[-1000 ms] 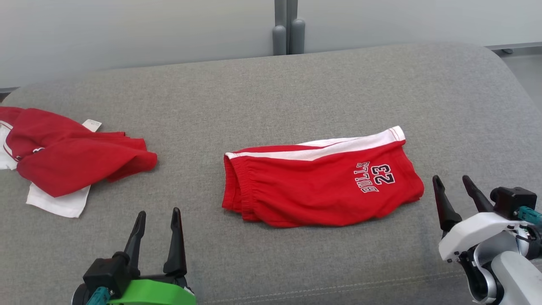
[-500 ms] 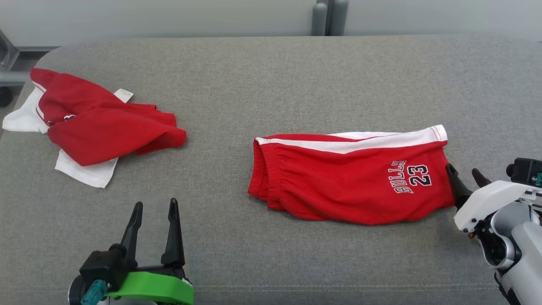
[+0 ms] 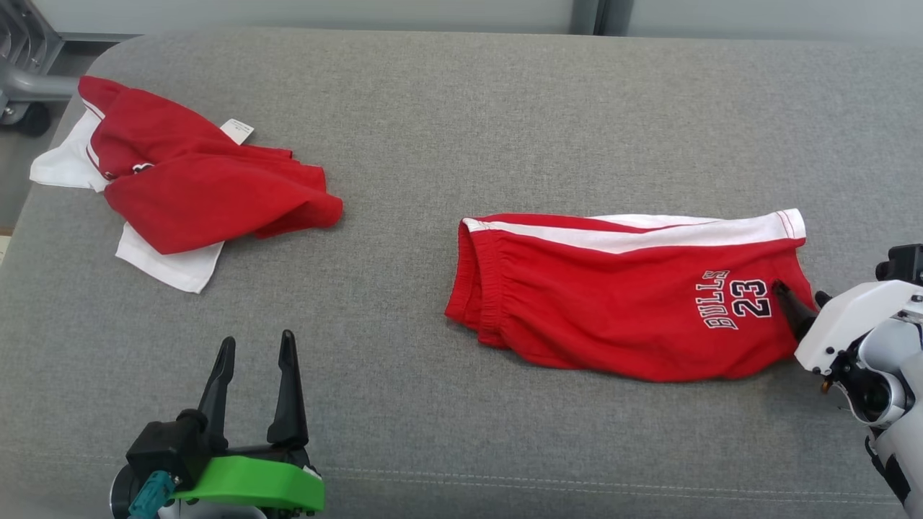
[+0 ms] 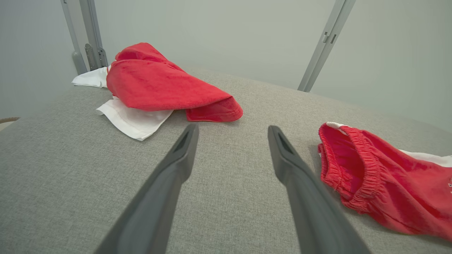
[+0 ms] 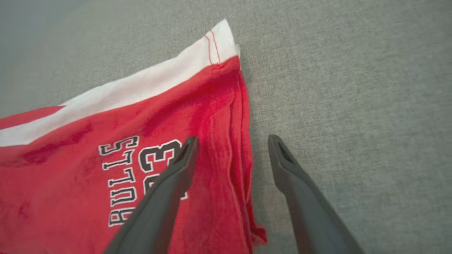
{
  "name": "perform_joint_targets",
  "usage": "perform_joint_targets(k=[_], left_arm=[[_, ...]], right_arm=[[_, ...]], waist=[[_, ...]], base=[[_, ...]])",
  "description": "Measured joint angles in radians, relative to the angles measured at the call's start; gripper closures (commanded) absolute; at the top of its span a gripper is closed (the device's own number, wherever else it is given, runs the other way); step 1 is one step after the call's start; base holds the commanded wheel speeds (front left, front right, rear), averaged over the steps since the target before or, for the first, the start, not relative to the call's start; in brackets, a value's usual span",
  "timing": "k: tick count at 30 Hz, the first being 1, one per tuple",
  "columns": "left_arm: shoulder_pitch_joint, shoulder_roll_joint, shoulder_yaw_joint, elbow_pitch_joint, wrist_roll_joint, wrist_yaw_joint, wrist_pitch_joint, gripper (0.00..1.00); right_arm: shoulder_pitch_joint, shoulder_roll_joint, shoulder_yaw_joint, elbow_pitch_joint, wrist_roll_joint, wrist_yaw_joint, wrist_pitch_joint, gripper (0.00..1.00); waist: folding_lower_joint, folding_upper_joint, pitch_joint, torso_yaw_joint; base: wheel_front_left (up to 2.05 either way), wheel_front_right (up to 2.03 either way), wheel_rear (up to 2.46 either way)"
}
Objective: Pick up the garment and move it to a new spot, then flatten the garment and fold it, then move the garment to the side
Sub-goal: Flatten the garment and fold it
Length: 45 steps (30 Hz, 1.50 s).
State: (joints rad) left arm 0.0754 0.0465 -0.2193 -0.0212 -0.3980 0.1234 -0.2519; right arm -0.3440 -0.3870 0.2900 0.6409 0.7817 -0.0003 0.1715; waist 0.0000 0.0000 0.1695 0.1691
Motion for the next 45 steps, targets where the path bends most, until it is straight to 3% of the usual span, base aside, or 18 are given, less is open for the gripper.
perform_joint_targets(k=[4,9,13,14,16,18,19,26,36,45], left_arm=[[0.000,0.000,-0.001,0.004,-0.004,0.000,0.000,0.00],[0.000,0.000,-0.001,0.008,-0.004,0.000,0.000,0.00],[0.000,0.000,-0.005,0.012,-0.003,0.000,0.000,0.00],[0.000,0.000,-0.006,0.013,-0.003,0.000,0.000,0.00],[0.000,0.000,-0.008,0.014,-0.003,0.000,0.000,0.00],[-0.001,0.000,-0.009,0.014,-0.003,0.000,0.000,0.00],[-0.001,0.000,-0.009,0.015,-0.003,0.000,0.000,0.00],[-0.001,0.000,-0.006,0.022,-0.002,0.000,0.000,0.00],[-0.002,0.000,0.020,0.023,0.006,0.000,0.000,0.00],[-0.002,-0.001,0.024,0.022,0.006,0.000,0.000,0.00]], right_arm=[[-0.017,-0.008,-0.008,0.032,0.012,0.005,0.019,0.00],[-0.045,0.000,-0.013,0.063,0.042,0.044,0.044,0.00],[-0.058,0.009,-0.015,0.099,0.059,0.053,0.065,0.00],[-0.060,0.009,-0.017,0.106,0.064,0.053,0.067,0.04],[-0.064,0.009,-0.019,0.120,0.066,0.062,0.067,0.23],[-0.067,0.012,-0.029,0.130,0.077,0.067,0.067,0.52],[-0.070,0.014,-0.031,0.135,0.082,0.072,0.065,0.60],[-0.080,0.029,-0.030,0.156,0.091,0.089,0.052,1.00],[-0.129,0.027,-0.026,0.175,0.090,0.109,0.014,1.00],[-0.149,-0.031,-0.028,0.198,0.084,0.114,-0.013,1.00]], waist=[[0.0000,0.0000,0.001,0.003],[0.0000,0.0000,0.001,0.005],[0.0000,0.0000,0.002,0.006],[0.0000,0.0000,0.003,0.006],[0.0000,0.0000,0.003,0.007],[0.0000,0.0000,0.003,0.008],[0.0000,0.0000,0.004,0.009],[0.0000,0.0000,0.004,0.008],[0.0000,0.0000,0.006,-0.014],[0.0000,0.0000,-0.001,-0.053]], base=[[0.00,0.00,0.00],[0.00,0.00,0.00],[0.00,0.00,0.00],[0.00,0.00,0.00],[0.00,0.00,0.00],[0.00,0.00,0.00],[0.00,0.00,0.00],[0.00,0.00,0.00],[0.00,0.00,0.00],[0.00,0.00,0.00]])
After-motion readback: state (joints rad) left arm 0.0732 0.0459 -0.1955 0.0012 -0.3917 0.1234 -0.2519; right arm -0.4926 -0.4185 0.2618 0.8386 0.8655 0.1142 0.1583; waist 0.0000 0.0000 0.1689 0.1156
